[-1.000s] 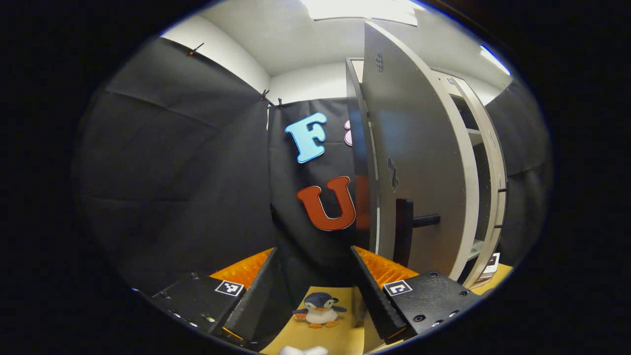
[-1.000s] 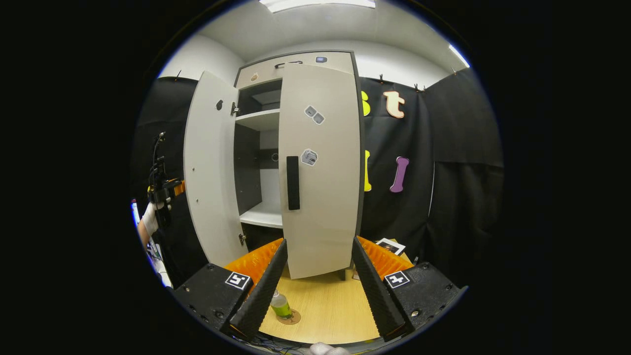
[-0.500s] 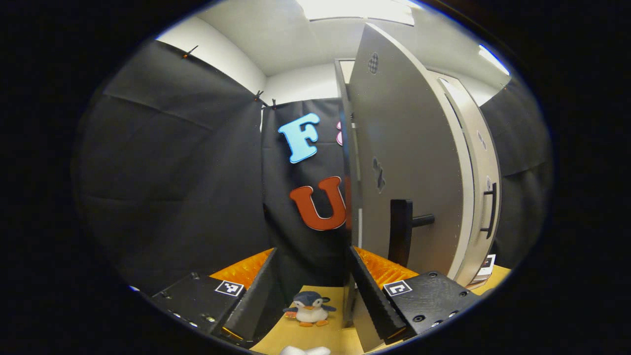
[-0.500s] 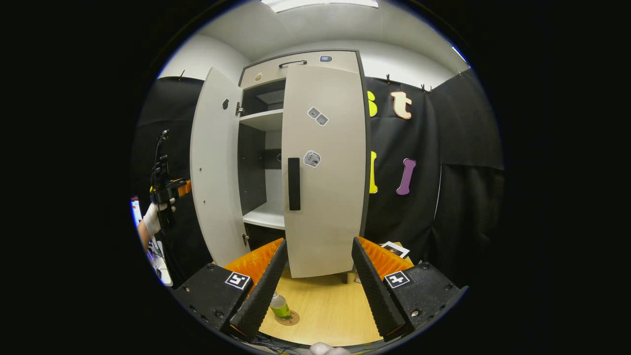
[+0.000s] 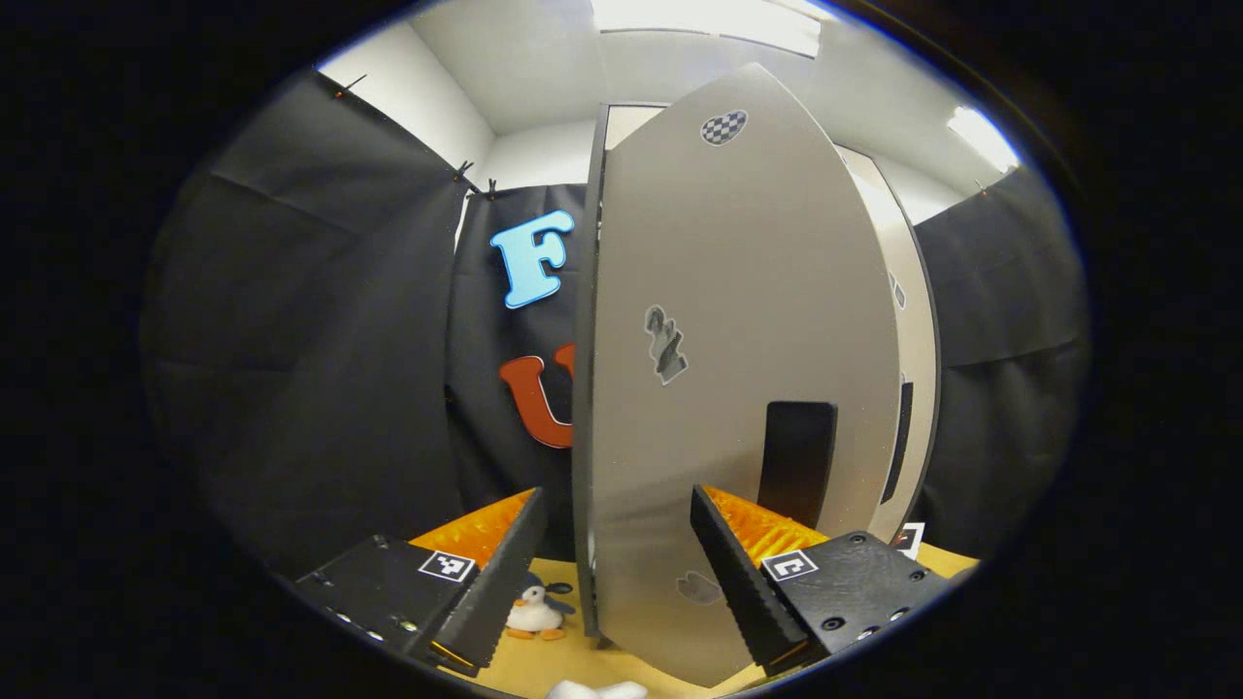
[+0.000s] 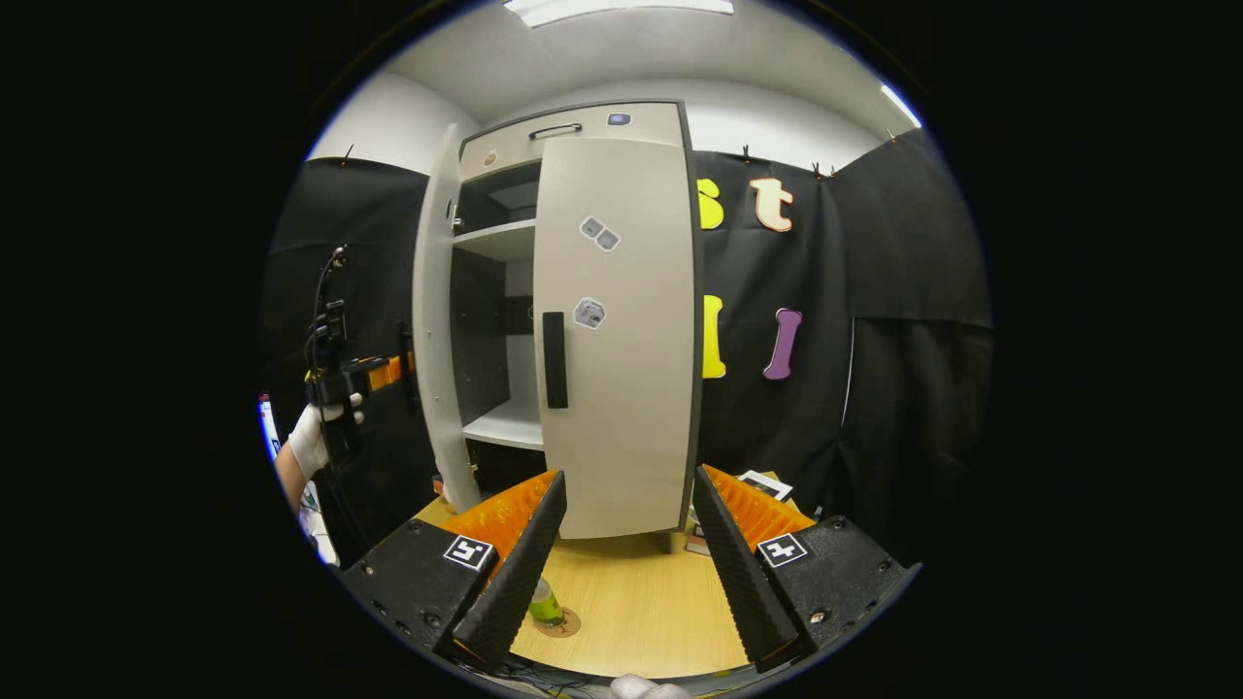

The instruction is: Grasp the bottle in the cabinet with the left hand and place it on the coaster, then close the right door with the right hand and the left door with the left hand.

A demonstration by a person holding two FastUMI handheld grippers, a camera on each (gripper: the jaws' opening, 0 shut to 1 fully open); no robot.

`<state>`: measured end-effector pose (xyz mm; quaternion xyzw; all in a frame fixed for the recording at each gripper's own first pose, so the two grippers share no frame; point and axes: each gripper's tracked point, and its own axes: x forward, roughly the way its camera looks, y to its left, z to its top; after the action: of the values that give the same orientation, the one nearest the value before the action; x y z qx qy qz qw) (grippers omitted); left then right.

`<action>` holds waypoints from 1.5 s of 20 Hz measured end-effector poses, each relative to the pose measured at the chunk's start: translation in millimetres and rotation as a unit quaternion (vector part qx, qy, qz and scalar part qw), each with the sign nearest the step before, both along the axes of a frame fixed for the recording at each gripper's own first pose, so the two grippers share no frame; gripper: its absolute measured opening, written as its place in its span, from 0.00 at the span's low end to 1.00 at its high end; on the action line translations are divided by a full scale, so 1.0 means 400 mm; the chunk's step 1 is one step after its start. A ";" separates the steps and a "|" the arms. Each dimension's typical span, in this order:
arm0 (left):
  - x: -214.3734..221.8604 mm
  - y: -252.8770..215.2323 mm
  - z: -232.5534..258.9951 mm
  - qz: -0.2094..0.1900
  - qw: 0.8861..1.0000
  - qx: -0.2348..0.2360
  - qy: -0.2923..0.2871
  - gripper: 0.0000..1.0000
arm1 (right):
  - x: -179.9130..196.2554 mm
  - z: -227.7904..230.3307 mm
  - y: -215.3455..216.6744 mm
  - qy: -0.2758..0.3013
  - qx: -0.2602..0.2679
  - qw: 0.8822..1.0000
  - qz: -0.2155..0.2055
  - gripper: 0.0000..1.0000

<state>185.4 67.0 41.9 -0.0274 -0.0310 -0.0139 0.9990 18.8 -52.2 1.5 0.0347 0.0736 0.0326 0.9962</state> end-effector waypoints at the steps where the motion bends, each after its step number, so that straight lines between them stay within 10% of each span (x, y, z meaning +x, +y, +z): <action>1: 0.003 -0.019 0.002 -0.005 1.000 -0.001 -0.002 0.91 | -0.003 0.005 -0.003 -0.002 0.001 1.000 -0.003 0.81; 30: -0.306 -0.050 -0.086 0.001 0.999 0.032 0.035 0.95 | 0.031 0.005 0.095 -0.021 0.010 1.000 -0.017 0.81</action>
<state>63.0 47.1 7.5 0.0044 0.0042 -0.0131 0.9999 31.2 -14.2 3.3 0.0456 0.0521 0.0175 0.9974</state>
